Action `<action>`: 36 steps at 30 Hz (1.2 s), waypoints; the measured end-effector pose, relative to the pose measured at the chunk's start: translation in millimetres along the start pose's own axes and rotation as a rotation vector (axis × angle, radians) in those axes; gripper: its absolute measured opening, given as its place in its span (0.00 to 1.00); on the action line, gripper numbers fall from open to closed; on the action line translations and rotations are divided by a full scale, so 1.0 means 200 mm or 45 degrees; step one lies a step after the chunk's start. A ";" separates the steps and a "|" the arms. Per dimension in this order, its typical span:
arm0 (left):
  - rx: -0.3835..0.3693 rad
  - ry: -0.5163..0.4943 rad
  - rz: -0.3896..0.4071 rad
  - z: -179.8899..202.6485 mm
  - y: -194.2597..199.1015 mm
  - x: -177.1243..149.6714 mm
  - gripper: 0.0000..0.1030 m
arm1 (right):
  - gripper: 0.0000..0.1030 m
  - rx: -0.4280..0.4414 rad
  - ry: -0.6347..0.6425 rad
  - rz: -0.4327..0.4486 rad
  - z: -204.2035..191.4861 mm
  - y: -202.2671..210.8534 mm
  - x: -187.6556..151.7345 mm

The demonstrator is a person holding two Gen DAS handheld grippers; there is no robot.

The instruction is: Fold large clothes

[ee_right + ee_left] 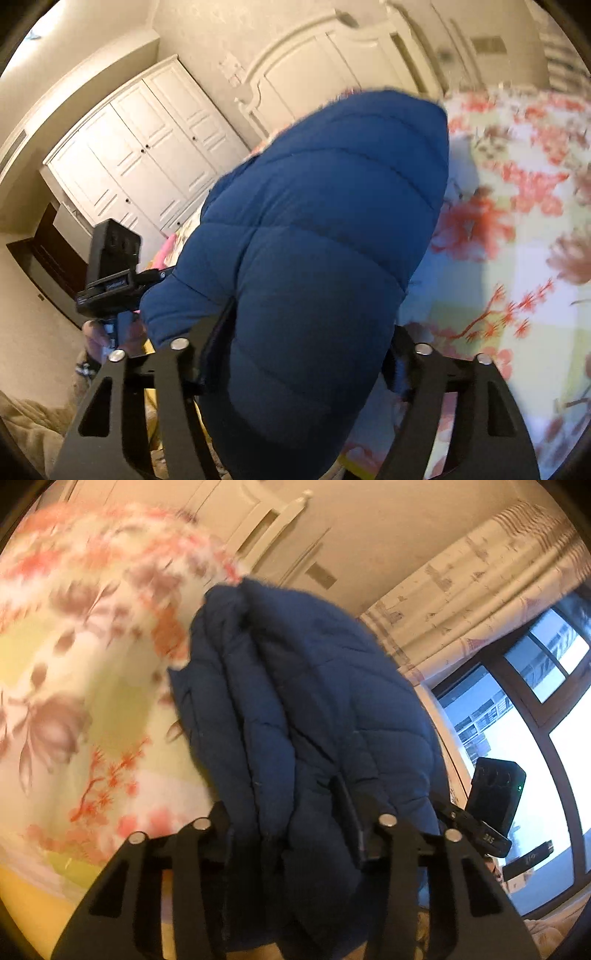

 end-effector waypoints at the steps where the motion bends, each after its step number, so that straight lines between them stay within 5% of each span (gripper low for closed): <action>1: -0.021 -0.013 0.027 0.06 0.01 0.02 0.41 | 0.63 -0.013 0.023 0.043 0.00 0.04 0.03; 6: -0.062 -0.094 0.120 0.34 -0.08 0.24 0.40 | 0.61 -0.073 0.069 0.188 0.07 0.24 0.24; 13: -0.154 -0.147 0.143 0.77 -0.66 0.67 0.41 | 0.60 -0.321 0.155 0.345 0.49 0.51 0.67; 16: -0.112 -0.011 0.032 0.78 -1.01 0.75 0.42 | 0.61 -0.444 0.098 0.313 0.80 0.54 0.81; 17: -0.032 0.075 -0.049 0.76 -1.19 0.74 0.43 | 0.61 -0.526 0.049 0.267 0.94 0.52 0.83; 19: 0.024 0.131 -0.004 0.74 -1.30 0.72 0.63 | 0.65 -0.641 -0.069 0.181 1.16 0.46 0.79; 24: 0.137 0.030 0.024 0.73 -1.25 0.70 0.79 | 0.85 -0.750 -0.045 0.248 1.16 0.53 0.75; 27: 0.244 -0.006 0.130 0.65 -1.08 0.72 0.81 | 0.86 -0.886 0.035 0.347 1.02 0.66 0.79; 30: 0.302 0.025 0.298 0.65 -0.88 0.72 0.88 | 0.86 -0.847 0.244 0.386 0.78 0.61 0.85; 33: 0.355 0.048 0.459 0.67 -0.70 0.68 0.93 | 0.86 -0.947 0.435 0.207 0.70 0.38 0.86; 36: 0.407 -0.027 0.591 0.73 -0.54 0.66 0.98 | 0.87 -0.916 0.379 -0.070 0.80 0.15 0.74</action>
Point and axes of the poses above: each gripper's, at about its wrist camera, not at the fingertips, and y roughly against the way its jaws point, z to its right, x to its top, the point moved 9 cm from there along -y, roughly the way its jaws point, and after that the axes turned 12 degrees about x, right-handed, at the moved point
